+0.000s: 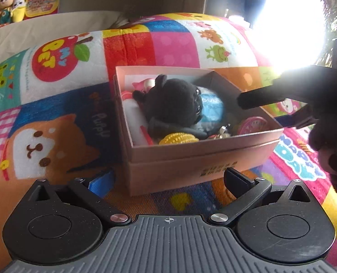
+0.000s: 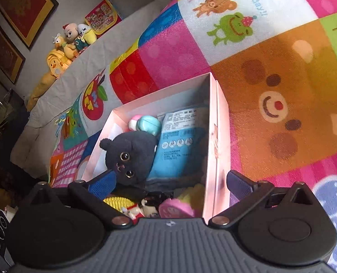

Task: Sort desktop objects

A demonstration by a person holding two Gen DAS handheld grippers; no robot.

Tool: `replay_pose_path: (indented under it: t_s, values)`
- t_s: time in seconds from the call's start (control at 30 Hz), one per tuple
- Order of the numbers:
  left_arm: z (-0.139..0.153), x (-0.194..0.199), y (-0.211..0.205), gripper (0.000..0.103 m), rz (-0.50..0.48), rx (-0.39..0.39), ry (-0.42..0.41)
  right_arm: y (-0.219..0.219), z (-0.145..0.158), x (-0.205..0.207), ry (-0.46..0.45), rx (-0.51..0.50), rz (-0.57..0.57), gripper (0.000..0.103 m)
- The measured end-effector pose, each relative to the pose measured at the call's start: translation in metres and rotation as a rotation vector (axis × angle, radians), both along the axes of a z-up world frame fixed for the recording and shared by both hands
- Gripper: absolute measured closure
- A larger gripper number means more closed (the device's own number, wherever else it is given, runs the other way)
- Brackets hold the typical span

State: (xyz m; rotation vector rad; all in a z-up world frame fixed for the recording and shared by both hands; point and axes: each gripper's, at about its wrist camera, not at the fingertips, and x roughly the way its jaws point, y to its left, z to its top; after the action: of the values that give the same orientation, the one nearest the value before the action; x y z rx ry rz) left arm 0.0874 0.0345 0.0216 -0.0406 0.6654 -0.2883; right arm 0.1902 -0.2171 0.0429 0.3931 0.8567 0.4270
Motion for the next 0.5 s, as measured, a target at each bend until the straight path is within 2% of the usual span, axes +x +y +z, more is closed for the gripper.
replay_pose_path:
  t_s: [0.07, 0.2, 0.3, 0.37, 0.4, 0.5]
  values:
    - [-0.003, -0.005, 0.004, 0.0, 0.027, 0.015, 0.03, -0.008, 0.0, -0.025, -0.039, -0.033, -0.036, 0.0]
    - [-0.005, -0.007, 0.008, 0.0, 0.063, -0.005, 0.066, -0.009, 0.003, -0.077, -0.147, -0.137, -0.048, 0.0]
    - [-0.004, 0.002, 0.002, 0.0, 0.069, 0.0, 0.063, 0.012, -0.001, -0.089, -0.191, -0.343, -0.056, 0.0]
    - [-0.003, 0.006, -0.001, 0.0, 0.099, 0.029, 0.056, 0.022, -0.006, -0.085, -0.197, -0.452, -0.113, 0.0]
    - [-0.002, 0.007, -0.001, 0.0, 0.11, 0.037, 0.05, 0.023, -0.008, -0.083, -0.206, -0.47, -0.135, 0.0]
    - [0.002, 0.01, 0.002, 0.0, 0.131, 0.052, 0.036, 0.019, -0.012, -0.073, -0.176, -0.43, -0.117, 0.0]
